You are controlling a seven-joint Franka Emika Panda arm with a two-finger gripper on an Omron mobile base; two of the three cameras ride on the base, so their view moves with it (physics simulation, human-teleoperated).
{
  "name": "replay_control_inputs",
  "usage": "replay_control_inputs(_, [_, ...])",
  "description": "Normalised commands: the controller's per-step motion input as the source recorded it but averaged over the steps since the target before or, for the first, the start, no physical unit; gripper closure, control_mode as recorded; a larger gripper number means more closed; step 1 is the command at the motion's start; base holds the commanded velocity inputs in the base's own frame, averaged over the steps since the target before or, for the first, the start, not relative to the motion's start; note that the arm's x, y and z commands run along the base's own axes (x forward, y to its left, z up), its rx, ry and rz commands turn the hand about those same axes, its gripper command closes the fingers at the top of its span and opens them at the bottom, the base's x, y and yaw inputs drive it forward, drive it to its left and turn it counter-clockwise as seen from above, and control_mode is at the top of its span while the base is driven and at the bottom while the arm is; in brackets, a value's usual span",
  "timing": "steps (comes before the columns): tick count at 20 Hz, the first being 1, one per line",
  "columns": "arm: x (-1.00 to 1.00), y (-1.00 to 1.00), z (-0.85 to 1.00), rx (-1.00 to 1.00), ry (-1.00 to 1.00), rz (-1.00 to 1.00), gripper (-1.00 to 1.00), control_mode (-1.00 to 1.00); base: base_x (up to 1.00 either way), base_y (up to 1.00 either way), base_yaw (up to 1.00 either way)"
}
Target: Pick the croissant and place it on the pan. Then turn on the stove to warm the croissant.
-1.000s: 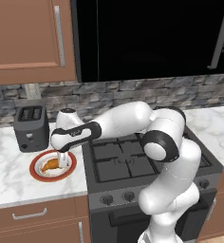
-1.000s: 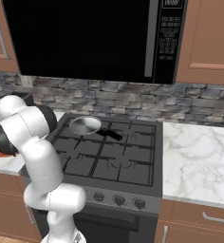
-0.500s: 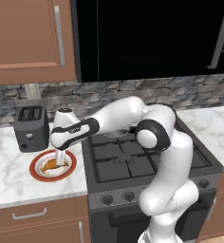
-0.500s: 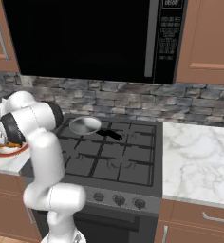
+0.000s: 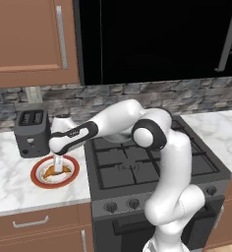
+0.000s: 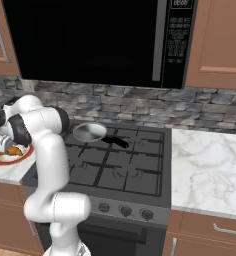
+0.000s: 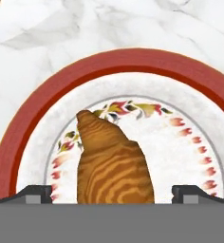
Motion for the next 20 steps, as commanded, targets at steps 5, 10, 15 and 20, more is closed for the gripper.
replay_control_inputs(5, [0.06,0.10,-0.23,-0.01,0.01,0.00,-1.00,-1.00,0.00,0.00,0.00])
replay_control_inputs(10, [0.00,0.01,-0.32,-0.01,0.00,0.00,-1.00,-1.00,0.00,0.00,0.00])
replay_control_inputs(15, [0.00,0.01,-0.33,-0.01,0.00,0.00,-1.00,-1.00,0.00,0.00,0.00])
replay_control_inputs(20, [0.00,0.17,-0.28,-0.05,0.00,-0.01,1.00,-1.00,0.00,0.00,0.00])
